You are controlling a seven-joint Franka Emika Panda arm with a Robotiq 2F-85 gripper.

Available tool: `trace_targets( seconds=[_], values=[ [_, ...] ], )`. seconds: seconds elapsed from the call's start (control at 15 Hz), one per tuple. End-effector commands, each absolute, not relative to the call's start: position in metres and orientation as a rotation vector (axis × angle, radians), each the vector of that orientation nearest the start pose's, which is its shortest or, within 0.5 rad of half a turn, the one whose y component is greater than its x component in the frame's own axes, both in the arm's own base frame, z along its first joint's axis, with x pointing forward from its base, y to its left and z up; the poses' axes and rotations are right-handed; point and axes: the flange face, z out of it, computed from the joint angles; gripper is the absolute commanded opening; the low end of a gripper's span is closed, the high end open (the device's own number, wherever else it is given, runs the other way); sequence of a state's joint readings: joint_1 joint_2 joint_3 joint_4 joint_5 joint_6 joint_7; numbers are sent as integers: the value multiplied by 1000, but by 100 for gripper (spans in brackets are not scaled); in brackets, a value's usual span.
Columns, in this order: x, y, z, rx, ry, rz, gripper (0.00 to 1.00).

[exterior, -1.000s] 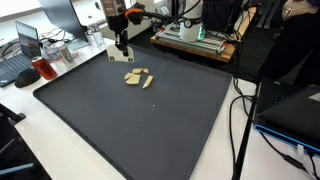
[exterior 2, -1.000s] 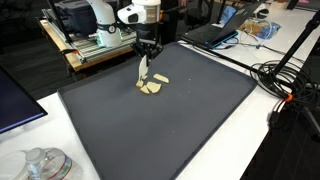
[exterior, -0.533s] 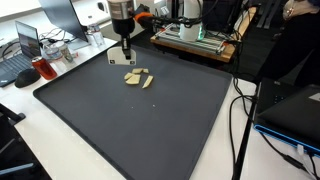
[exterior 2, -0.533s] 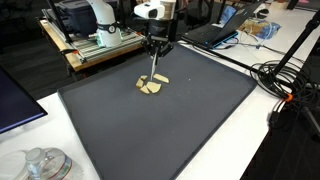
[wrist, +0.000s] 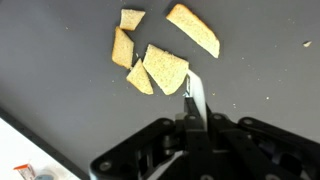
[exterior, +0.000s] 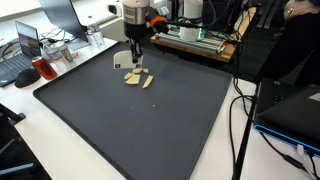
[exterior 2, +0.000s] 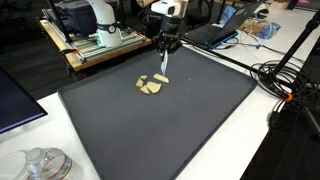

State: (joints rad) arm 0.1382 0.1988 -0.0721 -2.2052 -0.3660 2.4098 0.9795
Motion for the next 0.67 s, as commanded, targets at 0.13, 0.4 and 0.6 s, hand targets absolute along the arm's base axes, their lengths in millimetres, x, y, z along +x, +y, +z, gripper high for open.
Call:
trace_targets(
  seconds=[0.13, 0.4, 0.6],
  values=[
    [543, 73, 291, -3308, 920, -333, 1],
    [536, 95, 287, -3343, 819, -357, 1],
    [527, 110, 286, -3357, 746, -385, 1]
  ],
)
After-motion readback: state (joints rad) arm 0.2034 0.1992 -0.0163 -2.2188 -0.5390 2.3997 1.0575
